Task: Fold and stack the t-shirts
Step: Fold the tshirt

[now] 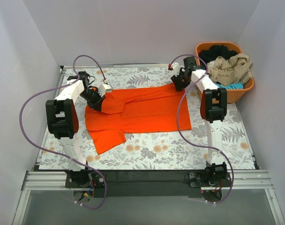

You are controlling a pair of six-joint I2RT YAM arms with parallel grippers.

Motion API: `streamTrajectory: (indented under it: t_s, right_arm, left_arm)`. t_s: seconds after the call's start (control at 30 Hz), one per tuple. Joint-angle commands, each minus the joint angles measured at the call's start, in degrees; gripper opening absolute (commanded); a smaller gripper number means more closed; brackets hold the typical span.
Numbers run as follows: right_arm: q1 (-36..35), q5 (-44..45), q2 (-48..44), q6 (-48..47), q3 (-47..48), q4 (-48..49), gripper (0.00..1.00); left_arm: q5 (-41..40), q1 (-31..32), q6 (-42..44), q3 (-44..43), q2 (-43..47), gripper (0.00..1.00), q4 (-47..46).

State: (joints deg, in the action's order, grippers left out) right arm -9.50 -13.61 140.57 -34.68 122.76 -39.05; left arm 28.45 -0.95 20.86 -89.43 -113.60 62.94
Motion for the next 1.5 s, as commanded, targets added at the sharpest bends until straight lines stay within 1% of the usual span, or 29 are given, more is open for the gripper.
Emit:
streamTrajectory:
  t_s: [0.0, 0.1, 0.17, 0.3, 0.6, 0.77, 0.93, 1.0, 1.03, 1.13, 1.17, 1.2, 1.37, 1.47]
  right_arm:
    - [0.4, -0.1, -4.9, 1.1, -0.7, -0.5, 0.41]
    - [1.4, -0.5, -7.5, 3.3, -1.3, -0.6, 0.41]
    - [1.8, -0.4, -8.9, 4.0, -3.3, -0.9, 0.41]
    - [2.2, 0.1, -9.4, 5.5, -6.4, -1.1, 0.41]
    - [2.2, 0.2, -6.2, 7.2, -4.7, -2.2, 0.43]
    - [2.1, -1.5, -4.6, 7.6, -4.5, -3.6, 0.39]
    - [2.3, -1.4, -4.1, 7.6, -4.9, -4.0, 0.38]
    - [2.3, -1.4, -3.8, 7.6, -4.5, -4.3, 0.3]
    - [2.4, -1.5, -3.9, 7.6, -4.2, -4.5, 0.23]
    - [2.4, -2.4, -5.3, 7.9, -3.9, -4.7, 0.13]
    - [2.5, -2.6, -5.7, 8.0, -3.8, -4.6, 0.04]
    - [2.5, -2.7, -6.2, 8.3, -3.5, -4.7, 0.01]
    - [2.5, -3.6, -9.1, 8.7, -2.0, -6.0, 0.01]
    - [2.5, -4.2, -10.6, 8.7, -2.9, -6.6, 0.01]
  left_arm:
    - [0.2, -0.2, -0.1, 0.2, 0.7, 0.0, -0.8]
    - [0.3, 0.1, -0.2, 0.2, 0.8, 0.0, -0.7]
    - [0.3, -0.1, -0.2, 0.3, 0.8, 0.0, -0.7]
    - [0.1, 0.0, -0.4, 0.1, 0.7, 0.0, -1.1]
    - [-0.1, 0.0, -0.4, -0.7, 0.6, 0.0, -0.8]
    - [-0.4, 0.0, -0.6, -0.2, 0.5, 0.0, -1.1]
    - [-0.6, 0.0, -0.5, -0.3, 0.5, 0.0, -1.6]
    - [-0.7, 0.0, -0.6, -0.6, 0.6, 0.0, -1.6]
    - [-0.7, 0.0, -0.5, -0.7, 0.7, 0.0, -1.5]
    - [-0.9, -0.1, -0.8, -0.6, 1.0, 0.0, -2.1]
    - [-1.0, 0.0, -1.0, -0.7, 1.1, 0.0, -2.3]
    - [-1.1, 0.0, -1.2, -0.7, 1.3, 0.0, -2.6]
    - [-0.9, -0.1, -1.4, -4.8, 1.4, 0.0, -1.2]
    - [-0.8, -0.2, -1.3, -6.7, 1.5, 0.0, 0.3]
